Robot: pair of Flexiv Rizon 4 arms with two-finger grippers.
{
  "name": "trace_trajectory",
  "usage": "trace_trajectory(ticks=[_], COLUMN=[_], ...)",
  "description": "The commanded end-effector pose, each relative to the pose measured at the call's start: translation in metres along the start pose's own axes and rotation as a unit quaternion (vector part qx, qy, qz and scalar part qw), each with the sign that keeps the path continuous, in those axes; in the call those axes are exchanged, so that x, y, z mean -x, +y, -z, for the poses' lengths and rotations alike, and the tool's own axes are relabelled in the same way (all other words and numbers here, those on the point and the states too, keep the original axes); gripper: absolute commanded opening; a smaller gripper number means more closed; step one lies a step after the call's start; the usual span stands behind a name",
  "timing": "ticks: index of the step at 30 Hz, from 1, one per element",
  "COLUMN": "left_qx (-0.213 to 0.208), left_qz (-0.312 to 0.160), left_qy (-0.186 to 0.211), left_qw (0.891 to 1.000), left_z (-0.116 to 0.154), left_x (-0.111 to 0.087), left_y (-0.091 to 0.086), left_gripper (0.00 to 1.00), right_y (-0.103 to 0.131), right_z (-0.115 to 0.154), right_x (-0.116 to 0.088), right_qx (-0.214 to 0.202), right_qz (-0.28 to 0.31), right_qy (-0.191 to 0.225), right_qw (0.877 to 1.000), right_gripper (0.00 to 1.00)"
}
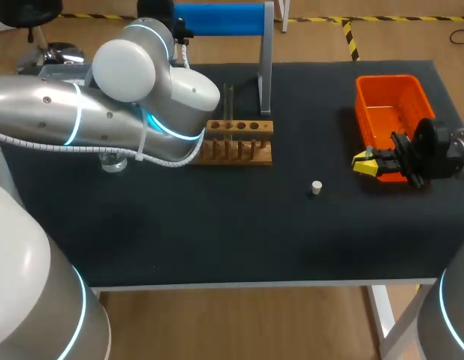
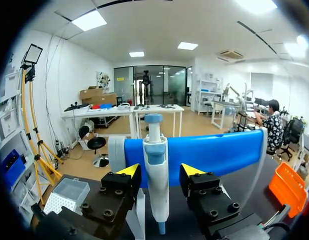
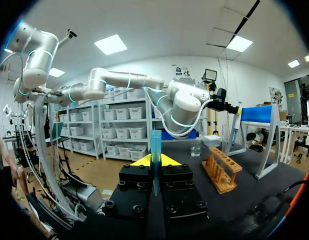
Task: Invert the test tube, pick up the pipette, mount the tip to pipette, aspirate from beaker and dispense into the tube, eject the tip, return the pipette, and cap with the stopper.
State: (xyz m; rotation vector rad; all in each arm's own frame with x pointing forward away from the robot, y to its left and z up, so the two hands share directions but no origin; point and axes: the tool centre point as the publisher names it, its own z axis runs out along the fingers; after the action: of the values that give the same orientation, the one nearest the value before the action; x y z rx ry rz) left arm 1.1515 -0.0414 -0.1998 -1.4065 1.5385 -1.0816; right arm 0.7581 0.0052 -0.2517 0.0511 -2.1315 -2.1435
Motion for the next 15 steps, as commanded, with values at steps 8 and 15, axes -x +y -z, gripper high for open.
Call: trace_trajectory(ticks=[8,15], left_qx=[0.003,0.004], left_qz=[-0.004,-0.003], left_qy=[-0.001,-0.006], left_qw=[1.000,1.000], left_z=[-0.0109,-0.0141], left_x=[0.0016,0.0042], left_y=[-0.0017,-0.0008], left_gripper=[0.47,0.45], right_y=[0.0001,0.0001], right_z=[0.0010,0.0010], right_x=[-0.0008,-0.0008], right_qx=[0.000,0.000], right_qz=[0.000,0.000], right_qy=[0.000,0.000], right_qw=[1.000,1.000], right_gripper=[0.00,0.00])
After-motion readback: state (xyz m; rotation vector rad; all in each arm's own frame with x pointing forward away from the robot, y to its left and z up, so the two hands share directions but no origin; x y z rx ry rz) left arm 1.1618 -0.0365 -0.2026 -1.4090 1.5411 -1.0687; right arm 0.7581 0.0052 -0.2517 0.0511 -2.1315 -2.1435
